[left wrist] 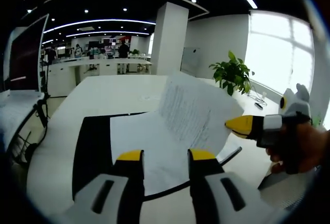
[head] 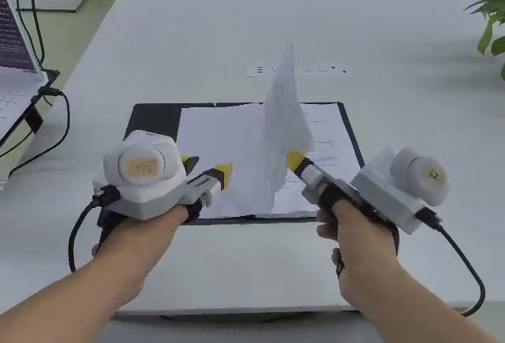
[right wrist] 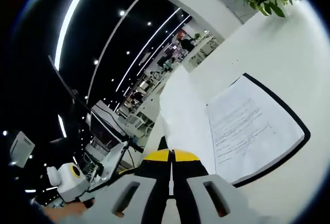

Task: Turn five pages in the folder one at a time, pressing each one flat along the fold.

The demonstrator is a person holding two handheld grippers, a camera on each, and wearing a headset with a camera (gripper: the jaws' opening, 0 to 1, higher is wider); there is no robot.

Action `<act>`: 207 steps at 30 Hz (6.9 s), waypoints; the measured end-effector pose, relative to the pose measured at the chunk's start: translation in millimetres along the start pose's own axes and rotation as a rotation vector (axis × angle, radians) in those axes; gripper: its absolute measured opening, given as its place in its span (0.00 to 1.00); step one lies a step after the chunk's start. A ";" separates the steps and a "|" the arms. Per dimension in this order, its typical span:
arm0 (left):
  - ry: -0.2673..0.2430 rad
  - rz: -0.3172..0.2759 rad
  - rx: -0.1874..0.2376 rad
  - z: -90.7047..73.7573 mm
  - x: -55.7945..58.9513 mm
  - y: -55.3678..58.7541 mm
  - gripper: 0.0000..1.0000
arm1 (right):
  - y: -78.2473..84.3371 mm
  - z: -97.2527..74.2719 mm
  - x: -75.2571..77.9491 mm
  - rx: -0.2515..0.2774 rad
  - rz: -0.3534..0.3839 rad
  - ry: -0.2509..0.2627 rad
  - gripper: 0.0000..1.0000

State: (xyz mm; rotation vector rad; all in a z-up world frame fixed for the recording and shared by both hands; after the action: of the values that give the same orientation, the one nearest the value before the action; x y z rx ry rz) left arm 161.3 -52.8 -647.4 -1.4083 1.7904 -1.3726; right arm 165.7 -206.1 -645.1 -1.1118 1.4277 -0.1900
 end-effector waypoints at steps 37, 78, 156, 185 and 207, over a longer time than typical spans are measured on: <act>-0.144 -0.115 0.020 -53.2 -65.5 11.5 0.33 | 119.4 89.9 -21.1 -0.430 -0.494 0.068 0.00; -0.079 0.048 -0.147 16.2 -49.6 53.3 0.29 | 87.5 73.0 -0.8 -0.356 -0.483 -0.112 0.15; -0.130 0.092 -0.130 39.3 -52.5 106.5 0.23 | -48.8 269.2 127.9 -0.195 -0.517 0.001 0.00; -0.126 0.083 -0.126 39.6 -52.1 106.2 0.23 | -6.3 213.1 110.7 -0.265 -0.513 -0.045 0.00; -0.124 0.083 -0.126 40.3 -53.5 107.6 0.23 | 27.5 136.8 74.8 -0.324 -0.542 -0.100 0.00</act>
State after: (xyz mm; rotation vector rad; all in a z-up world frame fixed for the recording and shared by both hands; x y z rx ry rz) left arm 167.2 -23.9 -770.6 -1.4326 1.8593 -1.1236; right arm 283.3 -177.0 -747.0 -1.7420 1.0634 -0.2876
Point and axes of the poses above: the centre of the closed fingertips' face, and the gripper's own axes: z roughly forward along the fingers, x roughly to its right, y roughly out of its underside, the point moved 4 cm from there along -z, roughly backward along the fingers, and after that the axes turned 2 degrees about -z, right-handed, at the moved point
